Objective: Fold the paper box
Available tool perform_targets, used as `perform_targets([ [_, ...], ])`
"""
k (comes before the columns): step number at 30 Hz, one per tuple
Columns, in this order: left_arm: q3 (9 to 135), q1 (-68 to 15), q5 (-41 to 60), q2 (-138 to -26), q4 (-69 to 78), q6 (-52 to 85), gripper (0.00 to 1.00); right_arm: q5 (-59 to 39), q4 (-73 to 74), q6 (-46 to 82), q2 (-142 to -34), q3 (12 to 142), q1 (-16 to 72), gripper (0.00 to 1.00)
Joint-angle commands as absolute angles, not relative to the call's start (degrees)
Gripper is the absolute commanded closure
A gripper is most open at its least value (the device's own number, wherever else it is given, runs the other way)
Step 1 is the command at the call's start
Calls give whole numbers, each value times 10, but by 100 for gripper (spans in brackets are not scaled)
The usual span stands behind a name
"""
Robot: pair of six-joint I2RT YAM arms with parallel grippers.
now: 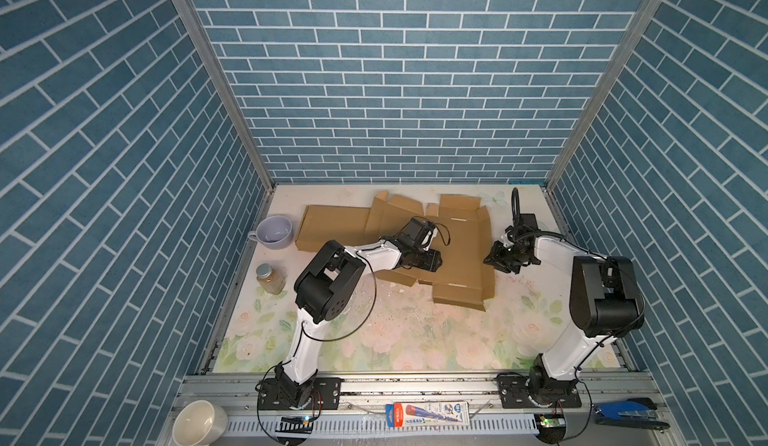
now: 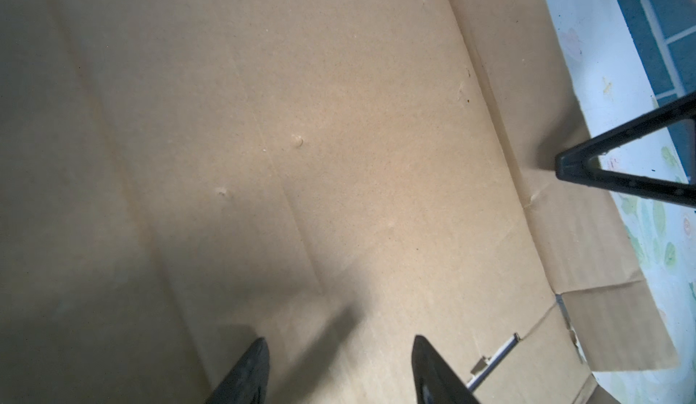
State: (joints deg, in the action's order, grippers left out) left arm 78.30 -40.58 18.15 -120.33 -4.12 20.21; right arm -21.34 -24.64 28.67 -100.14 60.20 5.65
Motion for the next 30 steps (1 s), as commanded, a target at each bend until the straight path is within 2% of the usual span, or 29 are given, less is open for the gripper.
perform_targets([
  [1, 762, -410, 194, -1213, -74, 212, 39, -179, -269, 295, -1019, 640, 74, 73],
  [5, 759, -412, 195, -1214, -72, 213, 39, -161, -279, 302, -1032, 668, 88, 73],
  [11, 759, -412, 196, -1215, -72, 213, 40, -84, -339, 275, -1069, 729, 104, 73],
  [21, 759, -412, 196, -1219, -70, 214, 40, -42, -372, 255, -1102, 784, 122, 89],
  [30, 757, -412, 195, -1221, -71, 212, 40, -11, -388, 246, -1106, 805, 132, 91],
])
